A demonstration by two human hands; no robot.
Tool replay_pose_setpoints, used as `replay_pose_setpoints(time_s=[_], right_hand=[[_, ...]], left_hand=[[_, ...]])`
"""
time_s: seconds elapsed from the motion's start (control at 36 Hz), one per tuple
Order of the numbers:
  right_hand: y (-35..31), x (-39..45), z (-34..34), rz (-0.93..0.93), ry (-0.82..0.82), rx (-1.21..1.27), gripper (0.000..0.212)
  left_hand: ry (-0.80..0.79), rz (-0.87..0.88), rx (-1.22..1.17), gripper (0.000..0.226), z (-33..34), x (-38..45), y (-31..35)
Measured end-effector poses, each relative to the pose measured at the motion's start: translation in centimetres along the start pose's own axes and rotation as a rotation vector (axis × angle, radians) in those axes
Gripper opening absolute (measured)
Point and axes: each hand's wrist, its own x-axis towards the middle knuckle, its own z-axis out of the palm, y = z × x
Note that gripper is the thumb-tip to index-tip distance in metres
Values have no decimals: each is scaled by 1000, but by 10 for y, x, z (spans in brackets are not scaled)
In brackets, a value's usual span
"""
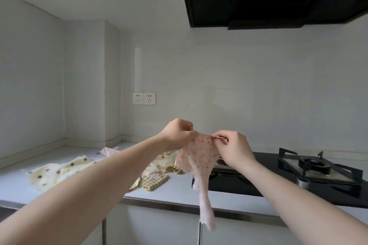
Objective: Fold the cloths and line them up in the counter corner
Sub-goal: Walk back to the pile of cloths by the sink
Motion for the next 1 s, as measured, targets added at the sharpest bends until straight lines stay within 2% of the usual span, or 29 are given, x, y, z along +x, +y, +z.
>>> replay_pose_setpoints(time_s=[0.11,0.22,0.33,0.39,0.44,0.56,0.61,0.86,1.0], right_hand=[[8,3,-5,-5,-2,-39,27],[15,4,-10,7,-9,-66,21],[28,1,-11,25,-3,-62,18],[35,-1,-12,45,-7,-62,18],[42,-3,-14,59,-16,-76,18],[53,-6,-17,88,-35,-125,20],[56,-7,-19,101,-40,-149,20],[59,-4,-28,137,-32,-171,23],[61,6,-30,180,-43,-193,30]], left_hand=[[-109,-47,-45,41,2,2,-3],[-99,-84,-75,38,10,8,-11],[-105,-55,-60,20,18,9,-24],[-137,-56,-41,19,19,7,-30],[-171,-40,21,23,18,4,-34],[-192,3,238,6,17,1,-42],[-201,-5,282,5,19,0,-44],[-59,-26,507,15,27,4,-48],[18,-70,521,16,30,13,-47]])
